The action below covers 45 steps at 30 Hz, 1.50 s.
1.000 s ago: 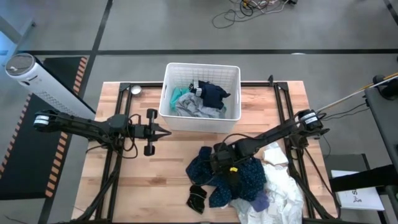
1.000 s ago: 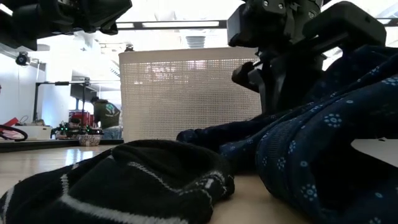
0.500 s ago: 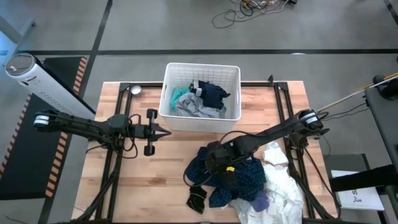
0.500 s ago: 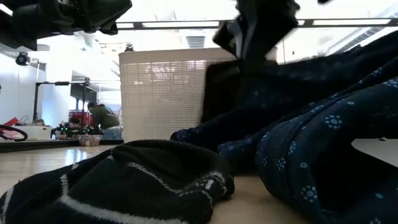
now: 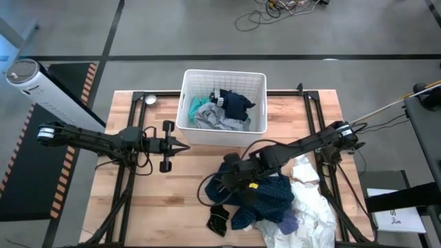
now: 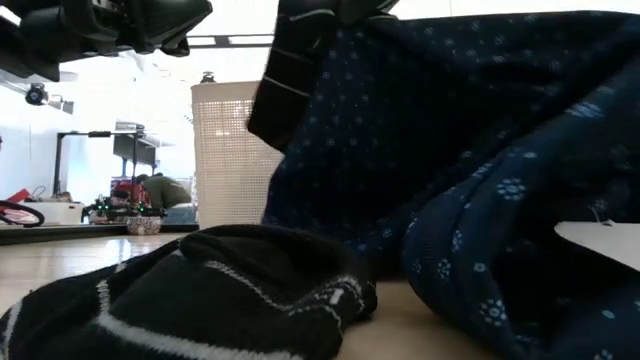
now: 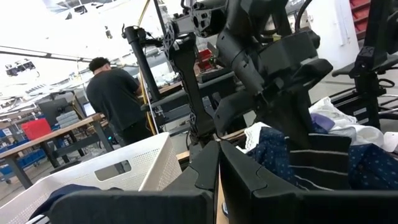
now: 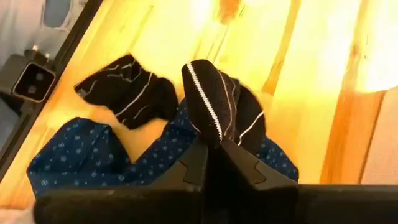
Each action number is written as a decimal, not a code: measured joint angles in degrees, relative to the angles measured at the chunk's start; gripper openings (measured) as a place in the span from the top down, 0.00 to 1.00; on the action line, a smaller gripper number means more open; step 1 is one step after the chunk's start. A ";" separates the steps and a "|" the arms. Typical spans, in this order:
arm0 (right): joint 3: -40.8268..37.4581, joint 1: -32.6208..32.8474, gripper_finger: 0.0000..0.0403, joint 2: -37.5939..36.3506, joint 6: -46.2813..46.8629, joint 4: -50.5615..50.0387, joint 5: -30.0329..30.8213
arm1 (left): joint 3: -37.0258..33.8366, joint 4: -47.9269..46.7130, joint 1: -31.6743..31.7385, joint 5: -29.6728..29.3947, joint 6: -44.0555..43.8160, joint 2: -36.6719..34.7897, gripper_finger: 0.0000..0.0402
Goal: Sort clothes
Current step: Put the black sock into the laundry organizer
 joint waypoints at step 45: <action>-0.20 0.09 0.65 5.80 3.88 -1.14 -5.03 | 0.00 -0.12 -0.02 0.00 0.00 0.01 1.00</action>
